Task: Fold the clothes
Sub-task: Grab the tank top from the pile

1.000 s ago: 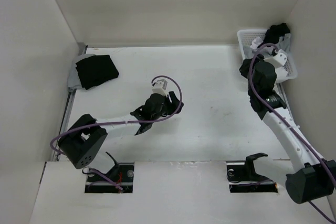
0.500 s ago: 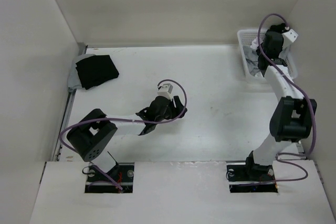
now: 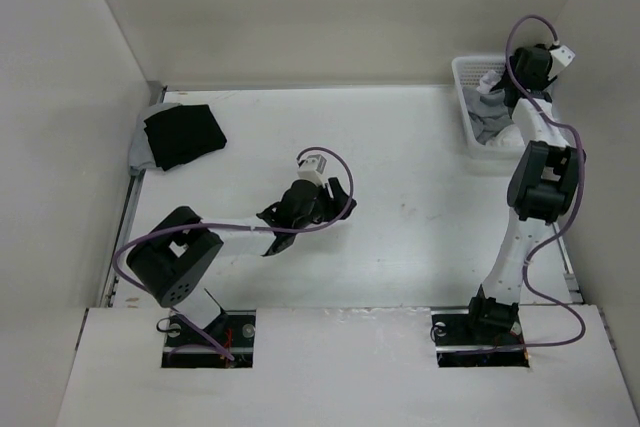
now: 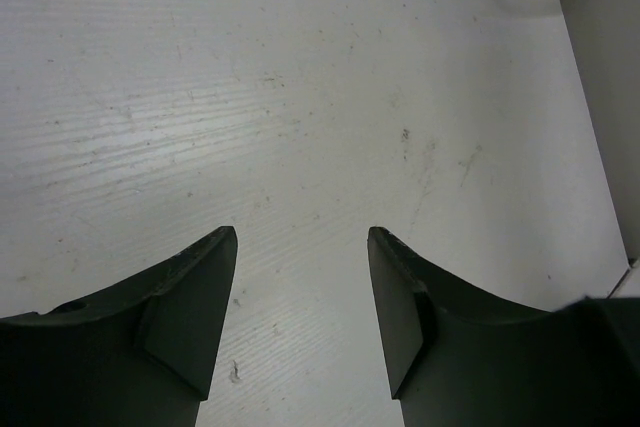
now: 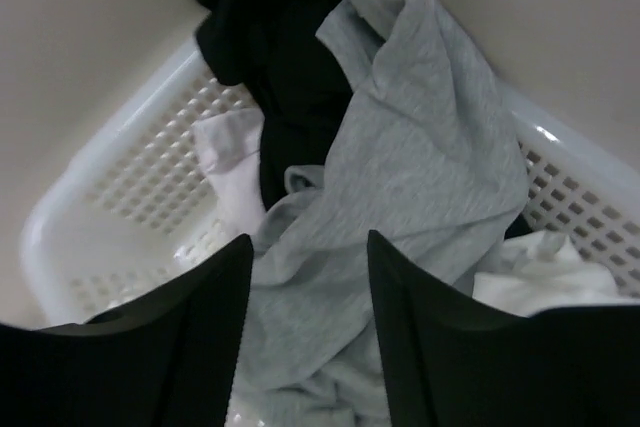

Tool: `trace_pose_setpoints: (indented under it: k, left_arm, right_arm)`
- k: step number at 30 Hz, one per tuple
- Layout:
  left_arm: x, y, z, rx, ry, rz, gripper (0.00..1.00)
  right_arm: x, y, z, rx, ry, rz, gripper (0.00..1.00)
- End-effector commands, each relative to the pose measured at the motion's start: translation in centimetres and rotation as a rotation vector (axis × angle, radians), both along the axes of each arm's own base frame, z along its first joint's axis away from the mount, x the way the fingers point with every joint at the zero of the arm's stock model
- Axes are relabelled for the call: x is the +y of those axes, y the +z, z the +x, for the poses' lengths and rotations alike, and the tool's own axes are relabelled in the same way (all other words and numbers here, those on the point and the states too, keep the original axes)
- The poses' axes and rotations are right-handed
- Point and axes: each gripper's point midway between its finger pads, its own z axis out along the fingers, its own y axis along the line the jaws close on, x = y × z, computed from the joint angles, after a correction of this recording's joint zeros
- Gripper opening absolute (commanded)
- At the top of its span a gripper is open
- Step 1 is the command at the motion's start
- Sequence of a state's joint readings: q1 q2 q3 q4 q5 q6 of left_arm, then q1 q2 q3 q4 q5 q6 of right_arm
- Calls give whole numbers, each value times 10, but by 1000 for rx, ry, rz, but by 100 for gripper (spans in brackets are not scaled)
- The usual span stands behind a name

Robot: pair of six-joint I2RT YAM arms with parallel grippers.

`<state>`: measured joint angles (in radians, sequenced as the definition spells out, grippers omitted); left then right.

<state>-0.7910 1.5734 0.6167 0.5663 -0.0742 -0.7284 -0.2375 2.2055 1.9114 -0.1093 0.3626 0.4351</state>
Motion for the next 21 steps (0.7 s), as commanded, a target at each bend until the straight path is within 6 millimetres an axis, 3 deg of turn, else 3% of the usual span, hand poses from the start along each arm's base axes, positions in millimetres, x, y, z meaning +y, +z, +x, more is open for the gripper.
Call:
trace_pose_setpoints:
  k: [1, 6, 8, 9, 10, 13, 15, 17, 20, 21]
  left_arm:
    - [0, 8, 10, -32, 9, -36, 53]
    - [2, 3, 17, -17, 18, -39, 54]
    - [5, -1, 21, -7, 29, -44, 54]
    - [6, -2, 22, -1, 33, -46, 54]
    - [6, -4, 22, 6, 34, -50, 54]
    - [5, -7, 23, 21, 30, -57, 53]
    - [2, -6, 22, 23, 21, -64, 53]
    - [1, -4, 21, 21, 15, -70, 53]
    - [2, 3, 19, 8, 16, -85, 53]
    - [3, 5, 19, 5, 17, -89, 53]
  right_arm:
    - [-5, -11, 26, 17, 34, -27, 56]
    - [-3, -40, 49, 33, 53, 27, 57]
    - [-1, -47, 53, 33, 55, 51, 37]
    - [-1, -44, 52, 17, 34, 63, 14]
    - [-1, -39, 50, -4, 23, 69, 4]
    - [-2, 12, 37, -157, -8, 34, 0]
    - [0, 61, 20, -281, -15, -3, 0]
    - [10, 118, -7, -403, -19, -33, 0]
    - [45, 206, -65, -588, 23, -50, 0]
    - [55, 223, -78, -628, 38, -54, 0]
